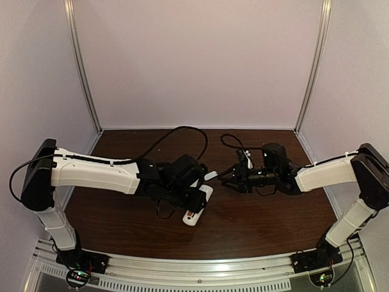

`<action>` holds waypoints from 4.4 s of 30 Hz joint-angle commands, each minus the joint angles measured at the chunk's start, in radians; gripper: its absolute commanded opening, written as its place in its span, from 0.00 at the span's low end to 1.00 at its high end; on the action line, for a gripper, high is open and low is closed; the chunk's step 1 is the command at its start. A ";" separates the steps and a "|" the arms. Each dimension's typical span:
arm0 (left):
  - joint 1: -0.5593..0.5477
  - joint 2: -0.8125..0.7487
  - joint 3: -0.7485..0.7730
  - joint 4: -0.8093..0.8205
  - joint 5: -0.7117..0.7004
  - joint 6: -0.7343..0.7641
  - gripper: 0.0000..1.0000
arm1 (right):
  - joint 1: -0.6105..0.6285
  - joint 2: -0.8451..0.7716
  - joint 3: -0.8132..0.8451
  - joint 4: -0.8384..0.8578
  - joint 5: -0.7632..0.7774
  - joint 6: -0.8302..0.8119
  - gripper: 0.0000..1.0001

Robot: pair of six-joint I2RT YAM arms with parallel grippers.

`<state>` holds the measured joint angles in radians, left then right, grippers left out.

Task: Load the batteries into the remote control
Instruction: Pass from the right arm to the left, then place the remote control without the battery cover at the center of the board, then pick up the battery at the center of the board, then pass from the right arm to the left

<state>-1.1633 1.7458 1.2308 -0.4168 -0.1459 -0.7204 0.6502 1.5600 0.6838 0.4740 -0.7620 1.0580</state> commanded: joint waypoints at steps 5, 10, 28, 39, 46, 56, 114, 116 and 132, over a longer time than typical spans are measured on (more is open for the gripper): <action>0.055 0.119 0.027 -0.106 -0.019 -0.027 0.37 | -0.164 -0.090 0.100 -0.388 0.145 -0.357 0.48; 0.068 0.159 0.037 -0.139 -0.047 -0.070 0.36 | -0.236 -0.140 0.163 -0.648 0.369 -0.569 0.48; 0.112 0.209 0.018 -0.126 -0.012 -0.104 0.52 | -0.502 -0.019 0.273 -0.827 0.753 -0.802 0.50; 0.113 0.206 0.040 -0.113 0.017 -0.056 0.78 | -0.637 0.192 0.426 -0.804 0.757 -0.808 0.49; 0.113 0.187 0.066 -0.114 0.008 -0.026 0.79 | -0.664 0.304 0.543 -0.859 0.848 -0.843 0.49; 0.113 0.149 0.064 -0.132 -0.040 0.002 0.79 | -0.679 0.394 0.581 -0.871 0.843 -0.880 0.42; -0.190 -0.514 -0.366 0.291 -0.163 1.352 0.52 | 0.022 -0.100 0.263 -0.834 -0.213 -0.449 0.00; -0.202 -0.480 -0.353 0.287 -0.159 1.373 0.49 | 0.046 -0.102 0.254 -0.804 -0.221 -0.411 0.00; -0.203 -0.269 -0.222 0.213 -0.155 1.386 0.32 | 0.187 -0.084 0.228 -0.661 -0.234 -0.262 0.00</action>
<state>-1.3632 1.4597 0.9730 -0.2035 -0.2928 0.6487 0.8135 1.4773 0.9207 -0.2356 -0.9882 0.7624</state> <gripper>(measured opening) 0.324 0.092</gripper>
